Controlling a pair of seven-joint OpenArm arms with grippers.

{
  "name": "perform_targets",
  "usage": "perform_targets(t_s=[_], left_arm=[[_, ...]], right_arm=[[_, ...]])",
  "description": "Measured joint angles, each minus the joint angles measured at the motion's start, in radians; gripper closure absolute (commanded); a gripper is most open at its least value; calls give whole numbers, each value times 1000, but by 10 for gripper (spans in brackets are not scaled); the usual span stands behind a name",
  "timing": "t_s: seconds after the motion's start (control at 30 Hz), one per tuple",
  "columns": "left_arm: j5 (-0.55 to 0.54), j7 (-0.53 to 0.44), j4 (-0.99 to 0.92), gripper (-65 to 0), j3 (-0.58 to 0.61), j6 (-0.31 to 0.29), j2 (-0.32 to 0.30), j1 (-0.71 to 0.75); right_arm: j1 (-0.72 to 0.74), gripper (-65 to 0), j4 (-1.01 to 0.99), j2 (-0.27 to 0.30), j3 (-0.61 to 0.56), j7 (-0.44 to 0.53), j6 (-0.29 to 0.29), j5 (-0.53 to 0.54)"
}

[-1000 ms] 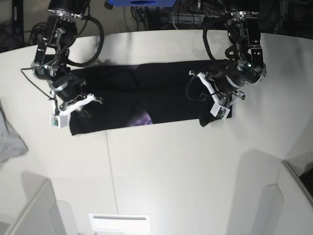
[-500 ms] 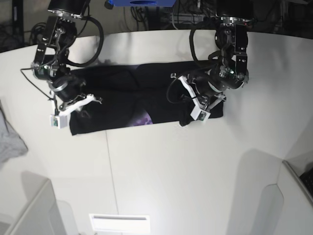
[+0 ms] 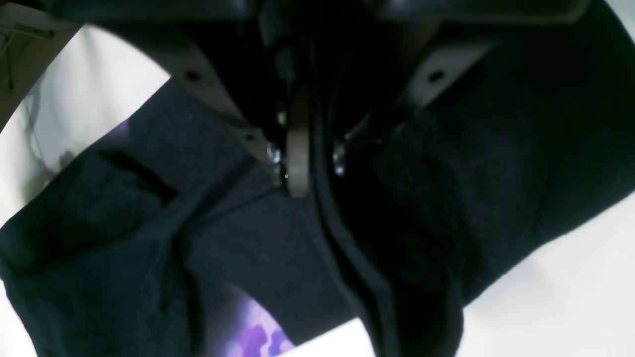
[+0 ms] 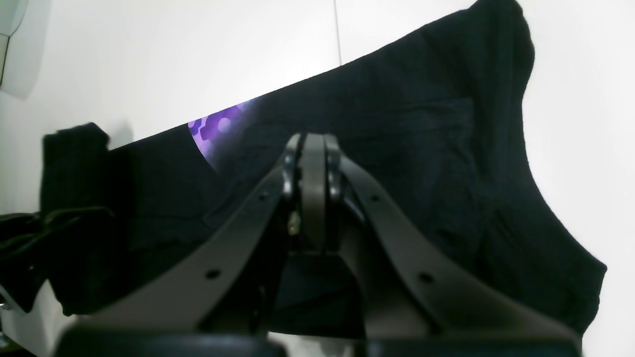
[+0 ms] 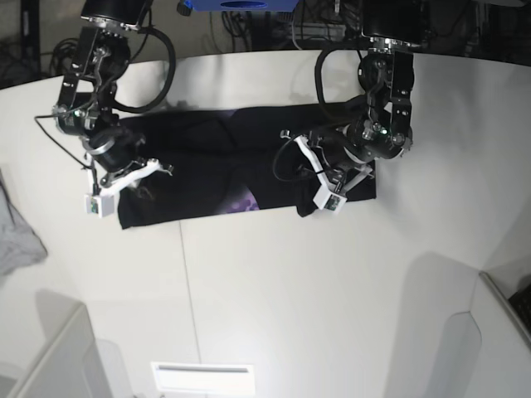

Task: Fold the T-shirt properly
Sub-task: 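Grasp the strip end with the left gripper and carry it toward the middle, then lay the strip end at the middle and open the left gripper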

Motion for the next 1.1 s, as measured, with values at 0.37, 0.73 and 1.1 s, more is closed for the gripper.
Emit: perform_targets(t_s=[0.37,0.73,1.1], left_arm=[[3,2,-7,0,14,15,34,0],[5,3,-6,0,66,11,34,0],[5,3,-9,0,70,11,35,-1]], right_arm=[[2,0,0,0,0,0,0,-1],[5,0,0,-3,0,0,0,-3],[5,0,0,-3,0,0,0,-3]])
